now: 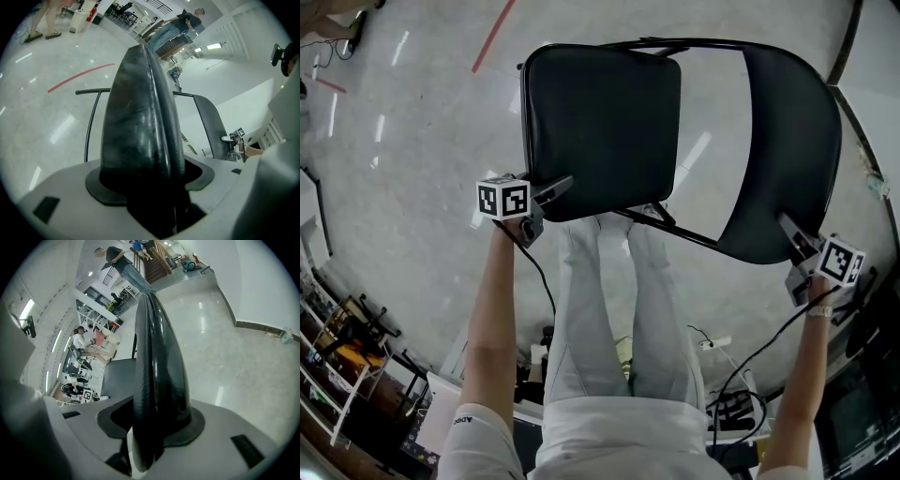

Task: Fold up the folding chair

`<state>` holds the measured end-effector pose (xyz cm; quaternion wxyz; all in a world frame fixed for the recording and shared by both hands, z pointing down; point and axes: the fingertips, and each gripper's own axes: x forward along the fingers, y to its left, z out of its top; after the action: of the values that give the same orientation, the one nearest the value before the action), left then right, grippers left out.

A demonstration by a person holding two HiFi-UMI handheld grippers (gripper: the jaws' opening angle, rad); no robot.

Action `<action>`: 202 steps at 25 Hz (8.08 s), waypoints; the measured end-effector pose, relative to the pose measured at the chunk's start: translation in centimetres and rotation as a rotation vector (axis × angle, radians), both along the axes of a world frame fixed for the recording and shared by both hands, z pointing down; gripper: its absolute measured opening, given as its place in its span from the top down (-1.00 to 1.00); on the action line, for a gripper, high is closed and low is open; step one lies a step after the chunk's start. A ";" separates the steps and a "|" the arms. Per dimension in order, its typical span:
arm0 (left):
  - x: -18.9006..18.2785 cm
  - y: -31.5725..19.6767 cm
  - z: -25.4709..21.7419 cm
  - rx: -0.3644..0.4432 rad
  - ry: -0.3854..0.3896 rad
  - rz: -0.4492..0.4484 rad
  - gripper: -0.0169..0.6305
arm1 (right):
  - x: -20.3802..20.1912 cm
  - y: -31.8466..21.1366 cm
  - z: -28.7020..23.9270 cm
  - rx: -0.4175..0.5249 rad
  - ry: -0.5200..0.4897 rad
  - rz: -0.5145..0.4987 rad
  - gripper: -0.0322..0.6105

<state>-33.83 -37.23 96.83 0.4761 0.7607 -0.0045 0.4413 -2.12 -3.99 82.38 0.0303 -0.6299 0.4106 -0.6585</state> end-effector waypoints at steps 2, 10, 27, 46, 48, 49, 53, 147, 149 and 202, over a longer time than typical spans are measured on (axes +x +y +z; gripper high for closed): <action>0.6 1.2 -0.6 0.014 -0.018 0.000 -0.06 | 0.2 0.9 -0.7 -0.026 0.018 0.003 0.43; 4.1 6.3 -5.2 0.046 -0.026 0.120 0.00 | 1.3 2.1 -5.8 -0.034 0.124 -0.038 0.43; 12.6 17.0 -13.6 0.157 0.114 0.491 0.00 | 2.6 0.9 -14.1 0.096 0.235 0.021 0.49; 19.7 25.4 -16.4 0.235 0.115 0.636 0.00 | 1.4 -0.8 -19.0 0.064 0.341 0.005 0.50; 20.3 26.1 -16.3 0.253 0.087 0.629 0.00 | 1.1 -0.9 -19.3 0.051 0.354 0.006 0.53; 20.6 26.4 -16.2 0.262 0.076 0.625 0.00 | 1.0 -1.0 -19.5 0.047 0.358 0.007 0.53; 21.8 27.8 -16.4 0.274 0.048 0.616 0.00 | 0.8 -1.0 -20.3 0.032 0.372 0.006 0.54; 31.6 22.2 -38.8 0.827 0.605 2.984 0.52 | -7.0 -6.8 -23.6 -0.138 0.467 -0.055 0.73; 31.7 22.6 -37.9 0.834 0.586 3.035 0.61 | -6.7 -6.2 -23.4 -0.123 0.451 -0.050 0.73; 52.5 33.7 -38.0 0.700 0.319 2.695 0.77 | 17.5 7.9 -23.5 -0.037 0.357 -0.357 0.75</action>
<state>18.69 -3.53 58.84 -0.5247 0.2994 0.6649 0.4393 15.37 3.89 58.86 -0.1710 -0.6543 0.5021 -0.5390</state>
